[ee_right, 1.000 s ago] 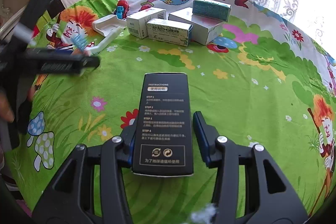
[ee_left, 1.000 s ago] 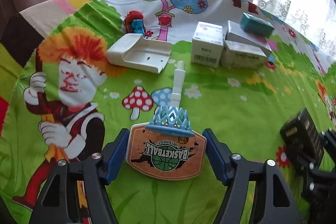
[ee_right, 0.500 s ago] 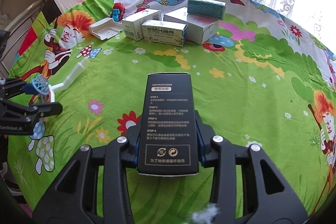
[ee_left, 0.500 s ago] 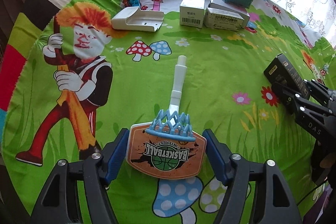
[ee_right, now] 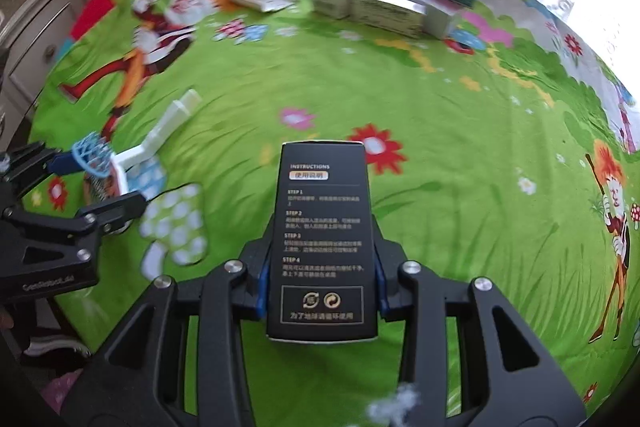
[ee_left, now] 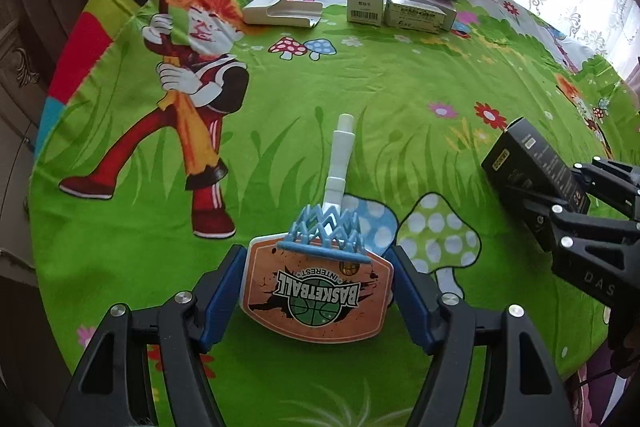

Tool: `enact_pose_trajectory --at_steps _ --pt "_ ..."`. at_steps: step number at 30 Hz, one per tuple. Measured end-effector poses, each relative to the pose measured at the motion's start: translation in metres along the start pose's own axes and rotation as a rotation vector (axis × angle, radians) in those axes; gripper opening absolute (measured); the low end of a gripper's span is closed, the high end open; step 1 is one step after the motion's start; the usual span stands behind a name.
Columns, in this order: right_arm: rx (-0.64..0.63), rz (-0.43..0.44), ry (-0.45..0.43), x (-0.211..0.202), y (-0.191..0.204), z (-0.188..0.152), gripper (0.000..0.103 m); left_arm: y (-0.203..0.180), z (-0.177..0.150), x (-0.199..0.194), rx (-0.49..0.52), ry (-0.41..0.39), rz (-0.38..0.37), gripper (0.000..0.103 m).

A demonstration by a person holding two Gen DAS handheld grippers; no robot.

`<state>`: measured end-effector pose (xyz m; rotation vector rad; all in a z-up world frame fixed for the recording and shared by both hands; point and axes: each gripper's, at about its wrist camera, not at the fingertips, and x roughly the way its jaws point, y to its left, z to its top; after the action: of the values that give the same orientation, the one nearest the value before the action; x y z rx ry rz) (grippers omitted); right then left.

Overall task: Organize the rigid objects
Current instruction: 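Grasp the orange basketball hoop toy with the left tool while the right tool holds the black box, then carry the hoop toy and black box with both tools over the storage box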

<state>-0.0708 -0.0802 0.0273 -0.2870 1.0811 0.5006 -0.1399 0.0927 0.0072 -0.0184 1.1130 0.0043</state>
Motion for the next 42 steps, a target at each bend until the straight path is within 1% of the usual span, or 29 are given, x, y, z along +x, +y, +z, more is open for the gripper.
enact_pose_trajectory --at_steps 4,7,11,13,18,23,29,34,42 --pt "-0.061 0.013 0.0 -0.01 0.022 -0.013 0.042 0.007 -0.018 -0.013 -0.022 -0.001 0.0 0.071" --pt "-0.073 0.019 0.008 -0.019 0.027 -0.026 0.042 0.004 -0.03 -0.024 -0.022 -0.007 -0.015 0.071" --pt "-0.08 0.027 0.01 -0.034 0.028 -0.046 0.042 -0.011 -0.043 -0.031 0.023 0.009 -0.034 0.071" --pt "-0.084 0.022 0.004 -0.044 0.028 -0.055 0.042 -0.019 -0.048 -0.033 0.036 0.017 -0.058 0.071" --pt "-0.073 0.001 -0.027 -0.067 0.021 -0.072 0.042 -0.042 -0.056 -0.044 0.097 0.005 -0.088 0.071" --pt "-0.051 -0.026 -0.047 -0.084 0.009 -0.091 0.043 -0.058 -0.062 -0.053 0.138 0.001 -0.108 0.071" --pt "0.023 -0.041 -0.047 -0.098 -0.018 -0.121 0.043 -0.078 -0.068 -0.059 0.182 0.006 -0.138 0.071" --pt "0.097 -0.055 -0.055 -0.108 -0.042 -0.145 0.043 -0.105 -0.071 -0.063 0.255 0.01 -0.159 0.071" --pt "0.198 -0.074 -0.081 -0.127 -0.077 -0.18 0.043 -0.163 -0.067 -0.075 0.418 -0.015 -0.158 0.071"
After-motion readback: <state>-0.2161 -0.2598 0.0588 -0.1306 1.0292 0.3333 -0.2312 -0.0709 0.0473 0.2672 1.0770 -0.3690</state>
